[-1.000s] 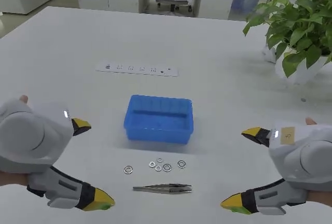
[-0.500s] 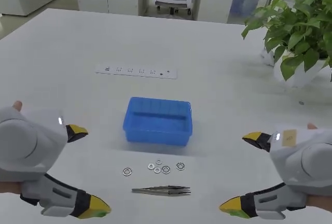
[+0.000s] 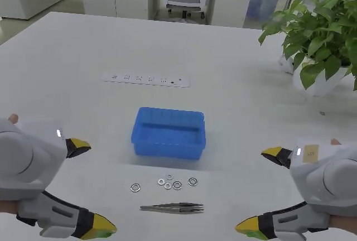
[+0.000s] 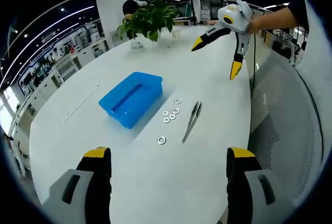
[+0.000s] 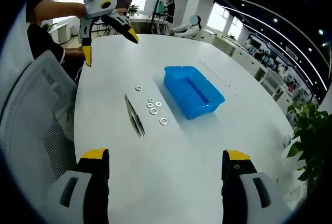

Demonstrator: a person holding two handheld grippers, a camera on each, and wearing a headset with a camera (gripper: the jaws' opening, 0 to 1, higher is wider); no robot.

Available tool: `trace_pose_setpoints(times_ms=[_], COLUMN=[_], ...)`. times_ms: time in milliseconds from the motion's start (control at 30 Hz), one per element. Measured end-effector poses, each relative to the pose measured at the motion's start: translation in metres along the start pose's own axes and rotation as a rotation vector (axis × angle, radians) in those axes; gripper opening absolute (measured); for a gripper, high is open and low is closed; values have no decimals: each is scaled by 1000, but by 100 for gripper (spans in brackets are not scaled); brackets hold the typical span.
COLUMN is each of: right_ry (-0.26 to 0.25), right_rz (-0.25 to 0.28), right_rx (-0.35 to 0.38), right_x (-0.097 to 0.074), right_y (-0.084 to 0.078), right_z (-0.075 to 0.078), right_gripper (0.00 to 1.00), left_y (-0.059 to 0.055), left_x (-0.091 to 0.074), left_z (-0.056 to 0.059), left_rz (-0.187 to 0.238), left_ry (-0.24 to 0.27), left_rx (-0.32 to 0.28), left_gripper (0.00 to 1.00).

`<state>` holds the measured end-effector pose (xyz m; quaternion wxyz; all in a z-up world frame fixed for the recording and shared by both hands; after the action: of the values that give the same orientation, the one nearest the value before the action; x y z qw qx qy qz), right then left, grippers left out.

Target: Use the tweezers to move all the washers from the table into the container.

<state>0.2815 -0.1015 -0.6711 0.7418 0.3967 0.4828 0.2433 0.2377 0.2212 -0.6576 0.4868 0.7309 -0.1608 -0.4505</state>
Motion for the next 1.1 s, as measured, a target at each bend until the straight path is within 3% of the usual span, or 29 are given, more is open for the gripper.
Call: trace_pose_setpoints(times_ms=[100,133,200,367,467,533,667,933,1100], right_ry=[3,0,-6,-8,-14,-17,-13,-21,-47], right_rz=[-2,4,10,13,11,14,14,17,43], right_rx=[4,8,16,28,36,38,32,33,-7], right_x=[1,1,1,1,0,0,-1,-1,1], right_y=[0,0,0,-1,-2,-2,-2,-2,3], right_z=[-1,-1,-1,-2,-1,-1,-1,3,7], right_gripper=[90,90,90,90,90,90,90,90,93], left_y=[1,4,11,17,26,29,26,14,8], left_x=[1,2,3,5,7,9,10,3,0], left_z=[1,2,3,-1,-3,-5,-7,-11,-12], left_rz=[-1,14,84,62,92,89,59,41,20], left_ry=[-4,-3,-8,-2,-9,-8,-20,0,4], left_rx=[6,-15,-52,-23,-8,-3,25,4,-1], left_gripper=[97,97,97,97,98,98,98,99,99])
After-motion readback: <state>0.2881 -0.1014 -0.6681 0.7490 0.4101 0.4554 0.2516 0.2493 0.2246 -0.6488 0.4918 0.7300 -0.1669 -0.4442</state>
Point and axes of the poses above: the centre of the closed fingertips' face, and the gripper's own axes: x roughly forward along the fingers, z roughly to its right, y roughly out of its top, the point moved 9 cm from there along -x, roughly backward along the fingers, and after that the axes turned 14 degrees about z, right-handed, at the moved point
